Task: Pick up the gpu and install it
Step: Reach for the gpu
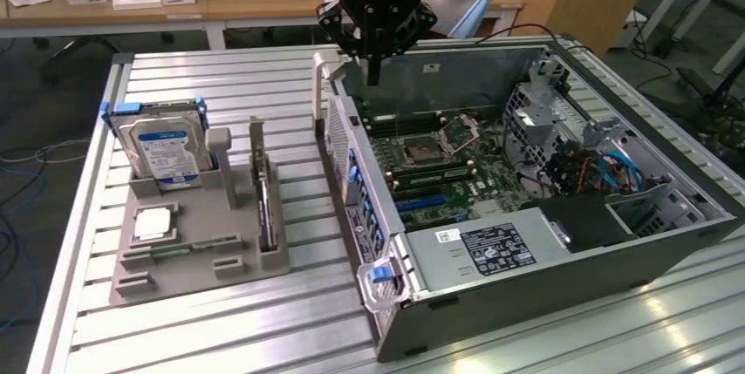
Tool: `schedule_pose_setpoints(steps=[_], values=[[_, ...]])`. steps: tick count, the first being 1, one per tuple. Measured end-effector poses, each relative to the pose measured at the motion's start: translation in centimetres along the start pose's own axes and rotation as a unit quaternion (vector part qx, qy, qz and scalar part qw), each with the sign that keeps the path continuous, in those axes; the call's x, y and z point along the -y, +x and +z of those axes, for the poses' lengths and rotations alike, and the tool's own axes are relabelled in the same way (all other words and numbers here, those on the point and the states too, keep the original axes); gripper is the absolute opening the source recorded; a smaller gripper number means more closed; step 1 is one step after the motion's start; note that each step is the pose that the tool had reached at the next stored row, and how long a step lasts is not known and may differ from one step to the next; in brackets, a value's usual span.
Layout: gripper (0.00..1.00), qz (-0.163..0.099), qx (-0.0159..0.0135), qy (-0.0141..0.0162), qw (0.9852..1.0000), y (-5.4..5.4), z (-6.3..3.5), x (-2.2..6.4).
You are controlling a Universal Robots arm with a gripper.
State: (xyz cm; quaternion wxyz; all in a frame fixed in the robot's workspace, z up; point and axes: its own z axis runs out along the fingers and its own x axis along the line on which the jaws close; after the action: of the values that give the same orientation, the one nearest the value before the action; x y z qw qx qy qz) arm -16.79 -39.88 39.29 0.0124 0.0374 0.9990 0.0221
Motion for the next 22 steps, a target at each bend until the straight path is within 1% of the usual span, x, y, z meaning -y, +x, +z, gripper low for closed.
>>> schedule_pose_setpoints(steps=[22], values=[[0.11, 0.0, -0.0027, 0.0002, 1.0, 2.0, 0.05, 0.15]])
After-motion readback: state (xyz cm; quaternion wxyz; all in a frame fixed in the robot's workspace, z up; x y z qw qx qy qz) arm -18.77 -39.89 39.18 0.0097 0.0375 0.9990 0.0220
